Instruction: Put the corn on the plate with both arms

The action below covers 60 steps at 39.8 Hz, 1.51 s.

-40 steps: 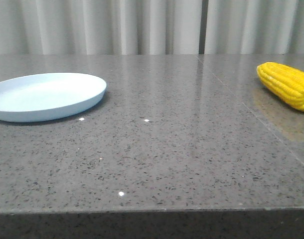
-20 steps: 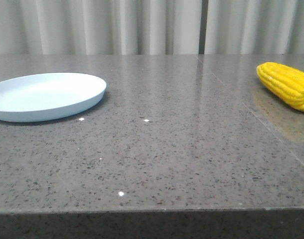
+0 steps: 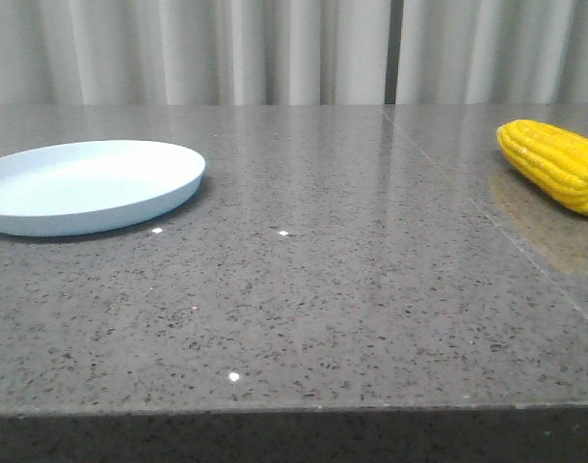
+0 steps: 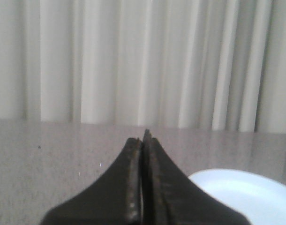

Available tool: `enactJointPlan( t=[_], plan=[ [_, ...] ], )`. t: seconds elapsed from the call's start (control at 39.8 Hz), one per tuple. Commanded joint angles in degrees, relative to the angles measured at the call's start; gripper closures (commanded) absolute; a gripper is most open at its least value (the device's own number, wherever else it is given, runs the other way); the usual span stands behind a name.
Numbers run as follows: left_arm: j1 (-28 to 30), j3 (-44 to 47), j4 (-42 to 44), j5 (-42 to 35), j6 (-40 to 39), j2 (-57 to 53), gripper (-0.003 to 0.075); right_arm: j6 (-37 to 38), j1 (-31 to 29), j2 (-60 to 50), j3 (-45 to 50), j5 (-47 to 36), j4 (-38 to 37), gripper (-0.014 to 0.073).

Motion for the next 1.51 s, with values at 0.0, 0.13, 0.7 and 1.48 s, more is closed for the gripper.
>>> enactJointPlan(
  t=[0.0,0.13,0.7,1.48],
  plan=[
    [0.1,-9.1,2.2,-1.5,-0.3,0.3,0.0741,-0.1,0.1,-0.1,-8.0,1.4,-0.4,0.0662],
    [0.1,-18.6,7.4,5.7,-0.3,6.1,0.0741,-0.1,0.1,4.7,-16.6,7.5,-0.4,0.0659],
    [0.1,-29.2,9.5,18.6,-0.1,21.2,0.0585,-0.1,0.1,19.5,-25.9,7.5,-0.4,0.0445],
    [-1.3,-35.3,0.7,24.5,-0.1,37.3,0.0153,-0.1,0.1,19.5,-25.9,7.5,-0.4,0.0023]
  ],
)
